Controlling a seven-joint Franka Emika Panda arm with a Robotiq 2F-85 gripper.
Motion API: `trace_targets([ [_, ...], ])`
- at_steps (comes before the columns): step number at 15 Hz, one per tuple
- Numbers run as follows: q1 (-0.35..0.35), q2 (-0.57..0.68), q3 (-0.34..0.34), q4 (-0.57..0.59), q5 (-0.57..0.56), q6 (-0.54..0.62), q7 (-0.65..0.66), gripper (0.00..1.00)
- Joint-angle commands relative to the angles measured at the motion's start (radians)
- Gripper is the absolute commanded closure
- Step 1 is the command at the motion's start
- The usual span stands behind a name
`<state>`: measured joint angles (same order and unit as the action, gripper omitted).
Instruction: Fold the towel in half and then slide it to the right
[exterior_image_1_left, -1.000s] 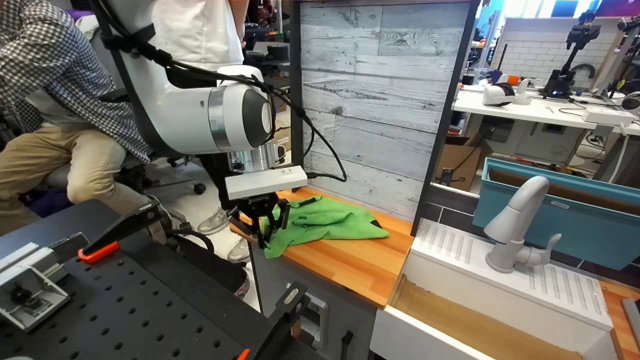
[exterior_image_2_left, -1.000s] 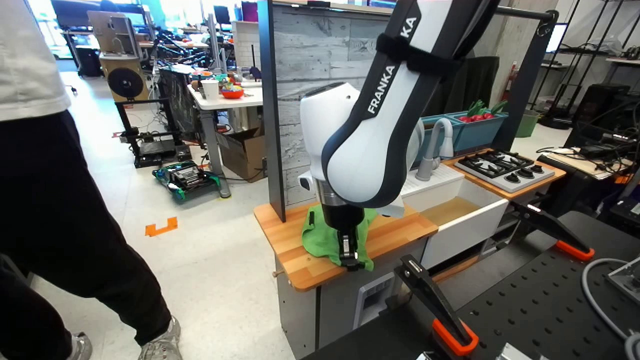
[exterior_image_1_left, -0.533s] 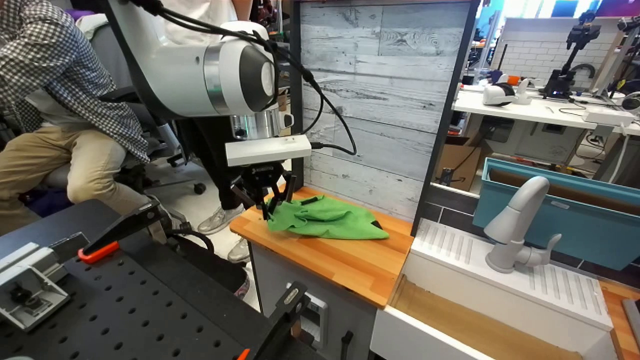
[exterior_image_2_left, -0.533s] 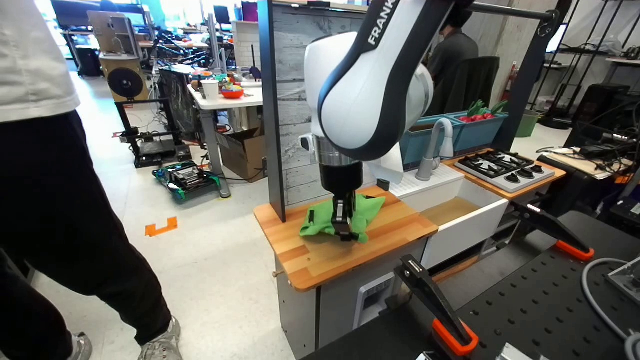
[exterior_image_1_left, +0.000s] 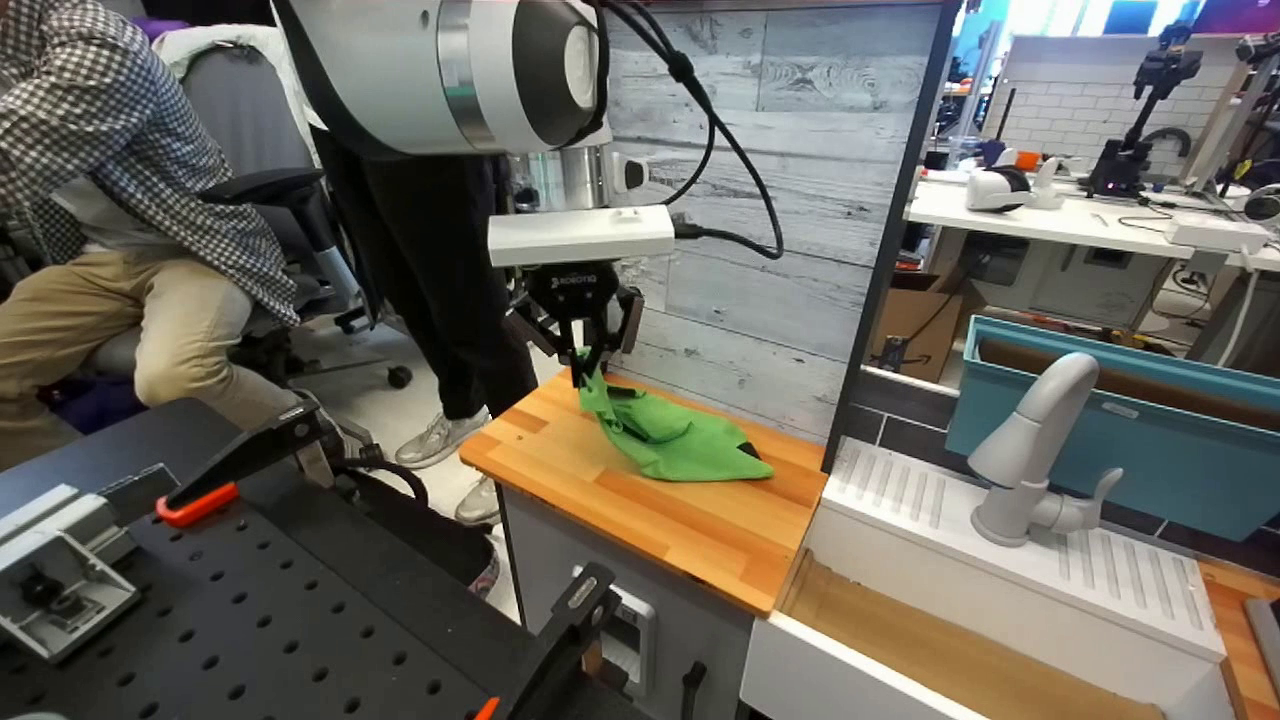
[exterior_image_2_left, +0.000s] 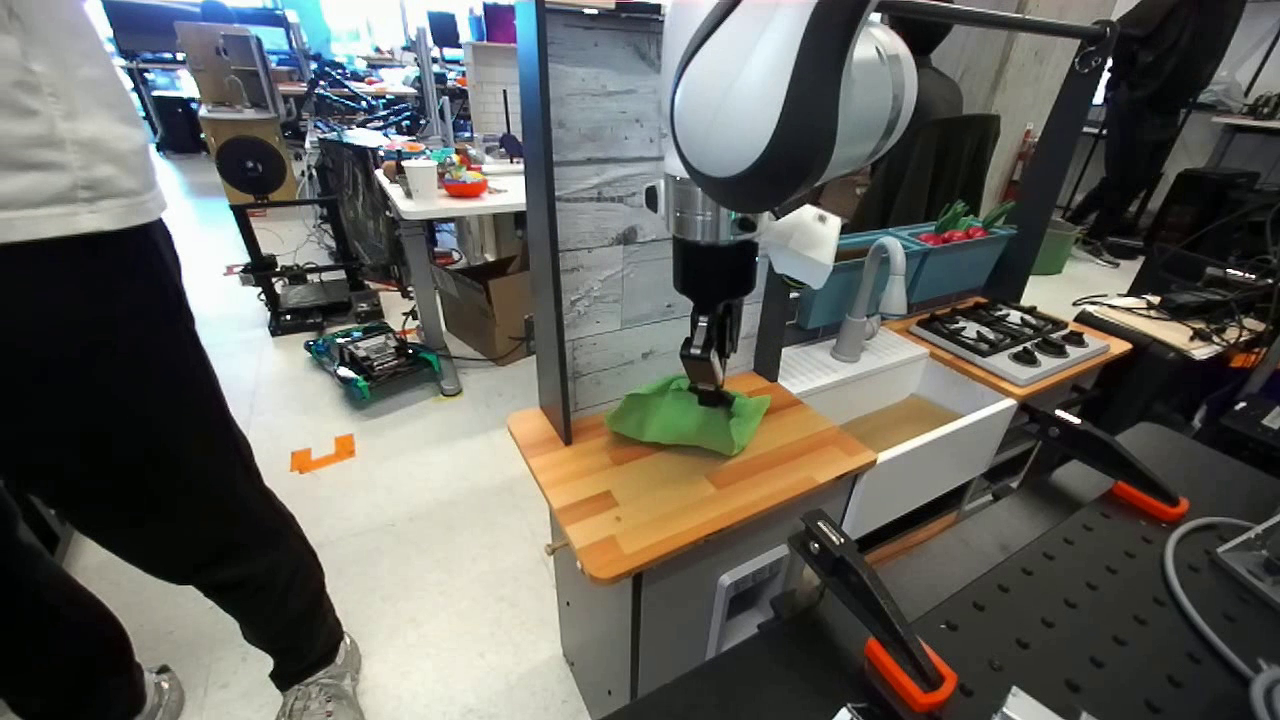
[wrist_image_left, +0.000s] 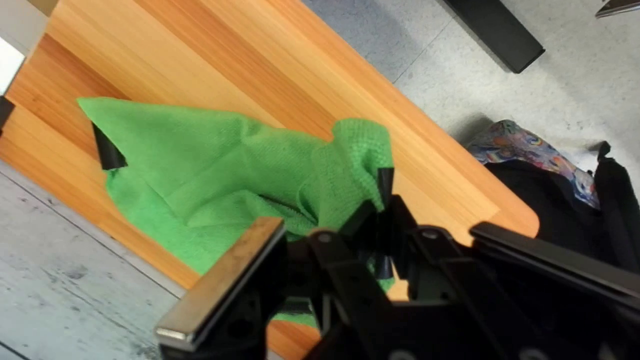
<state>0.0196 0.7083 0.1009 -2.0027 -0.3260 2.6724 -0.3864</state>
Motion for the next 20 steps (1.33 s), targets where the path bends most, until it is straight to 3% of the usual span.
trace_targets([
  [1, -0.049, -0.02, 0.007, 0.009, 0.043, 0.001, -0.022, 0.97],
  [12, -0.146, 0.114, -0.02, 0.227, 0.097, -0.074, -0.042, 0.97],
  [20, -0.198, 0.304, -0.034, 0.448, 0.131, -0.182, -0.05, 0.97],
])
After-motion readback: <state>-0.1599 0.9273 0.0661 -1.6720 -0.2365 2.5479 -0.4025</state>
